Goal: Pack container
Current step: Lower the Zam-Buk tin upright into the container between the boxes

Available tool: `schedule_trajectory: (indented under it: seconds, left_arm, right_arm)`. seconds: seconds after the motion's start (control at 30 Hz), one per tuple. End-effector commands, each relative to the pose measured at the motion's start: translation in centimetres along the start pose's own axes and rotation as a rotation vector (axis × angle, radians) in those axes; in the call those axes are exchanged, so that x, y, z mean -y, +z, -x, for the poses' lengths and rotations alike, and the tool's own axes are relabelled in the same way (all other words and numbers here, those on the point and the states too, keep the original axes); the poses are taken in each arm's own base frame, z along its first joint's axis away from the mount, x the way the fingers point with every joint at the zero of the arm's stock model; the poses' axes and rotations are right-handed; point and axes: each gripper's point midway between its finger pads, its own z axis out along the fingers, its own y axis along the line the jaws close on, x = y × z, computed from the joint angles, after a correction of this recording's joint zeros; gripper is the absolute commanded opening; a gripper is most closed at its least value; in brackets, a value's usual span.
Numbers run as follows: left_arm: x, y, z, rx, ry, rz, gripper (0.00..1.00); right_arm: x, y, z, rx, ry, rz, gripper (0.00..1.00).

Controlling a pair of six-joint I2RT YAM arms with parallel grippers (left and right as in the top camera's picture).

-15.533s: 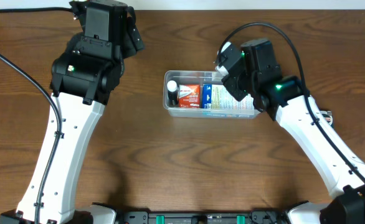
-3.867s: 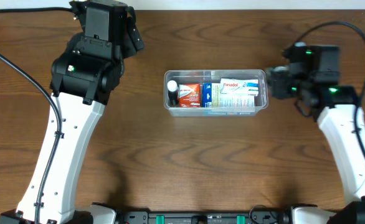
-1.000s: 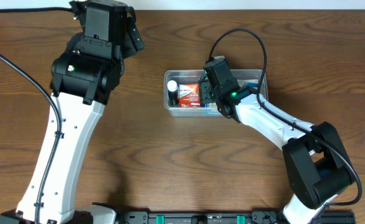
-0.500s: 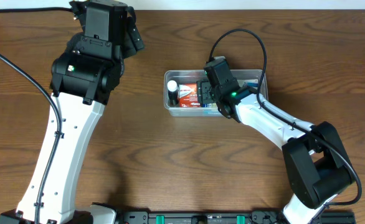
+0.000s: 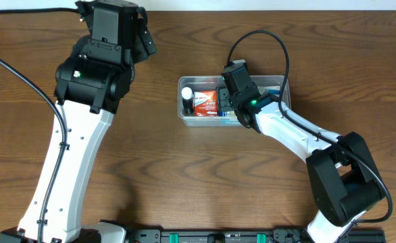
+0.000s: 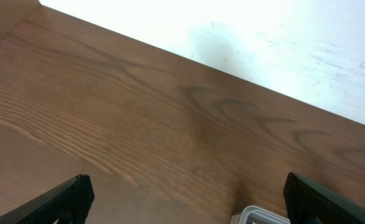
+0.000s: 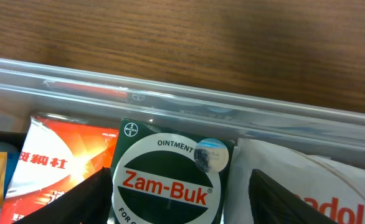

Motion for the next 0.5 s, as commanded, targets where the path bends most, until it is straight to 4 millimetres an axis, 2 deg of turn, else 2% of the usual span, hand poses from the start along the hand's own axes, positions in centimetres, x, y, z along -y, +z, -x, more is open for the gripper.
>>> schedule_trajectory:
  seconds: [0.0, 0.1, 0.13, 0.2, 0.27, 0.33, 0.47]
  left_arm:
    - [-0.4, -0.2, 0.5, 0.016, 0.007, 0.013, 0.98]
    - [-0.4, -0.2, 0.5, 0.016, 0.007, 0.013, 0.98]
    - [-0.4, -0.2, 0.5, 0.016, 0.007, 0.013, 0.98]
    - [-0.4, -0.2, 0.5, 0.016, 0.007, 0.013, 0.98]
    - [-0.4, -0.2, 0.5, 0.016, 0.007, 0.013, 0.98]
    - [-0.4, -0.2, 0.5, 0.016, 0.007, 0.013, 0.98]
    - [-0.4, -0.2, 0.5, 0.016, 0.007, 0.013, 0.98]
  right_arm:
    - [-0.7, -1.5, 1.5, 0.048, -0.019, 0.019, 0.65]
    - [-1.4, -1.7, 1.5, 0.050, -0.027, 0.033, 0.63]
    - [-1.4, -1.8, 1.5, 0.057, -0.028, 0.025, 0.59]
    - [-1.5, -1.8, 1.7, 0.070, -0.025, 0.014, 0.44]
    - [-2.1, -1.9, 1.9, 0.080, -0.020, 0.031, 0.15]
    - [-2.7, -2.0, 1.7, 0.076, 0.019, 0.054, 0.01]
    - [-3.7, -2.1, 1.3, 0.054, 0.121, 0.099, 0.01]
